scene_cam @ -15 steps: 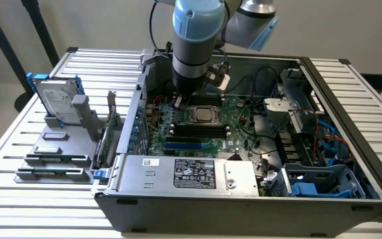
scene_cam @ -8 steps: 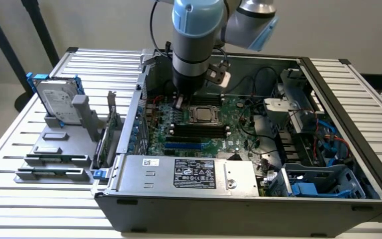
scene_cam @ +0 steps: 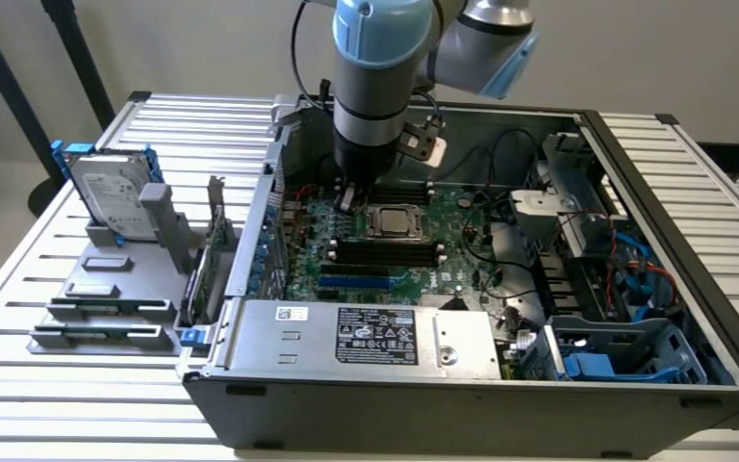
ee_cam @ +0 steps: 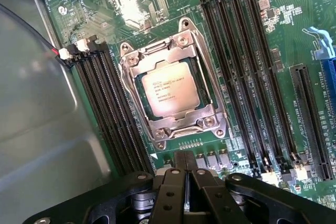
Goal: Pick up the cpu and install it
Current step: 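Install the first cpu locking lever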
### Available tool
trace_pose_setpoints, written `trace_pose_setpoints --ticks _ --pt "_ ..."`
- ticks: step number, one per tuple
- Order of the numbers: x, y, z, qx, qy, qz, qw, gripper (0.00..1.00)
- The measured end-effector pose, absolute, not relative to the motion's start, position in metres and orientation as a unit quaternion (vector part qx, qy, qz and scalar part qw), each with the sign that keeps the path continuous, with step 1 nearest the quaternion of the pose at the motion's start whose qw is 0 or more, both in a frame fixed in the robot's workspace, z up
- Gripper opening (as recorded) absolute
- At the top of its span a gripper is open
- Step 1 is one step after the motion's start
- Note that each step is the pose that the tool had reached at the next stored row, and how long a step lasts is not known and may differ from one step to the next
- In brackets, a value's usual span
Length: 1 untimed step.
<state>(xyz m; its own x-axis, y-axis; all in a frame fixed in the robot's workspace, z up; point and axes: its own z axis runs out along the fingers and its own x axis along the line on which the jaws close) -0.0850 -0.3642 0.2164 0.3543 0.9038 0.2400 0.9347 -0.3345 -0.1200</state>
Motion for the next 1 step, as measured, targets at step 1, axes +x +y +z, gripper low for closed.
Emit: trace_pose_setpoints --ticks 1 --pt "-0.085 -0.3641 0.2164 -0.814 -0.564 -0.065 0.119 0.11"
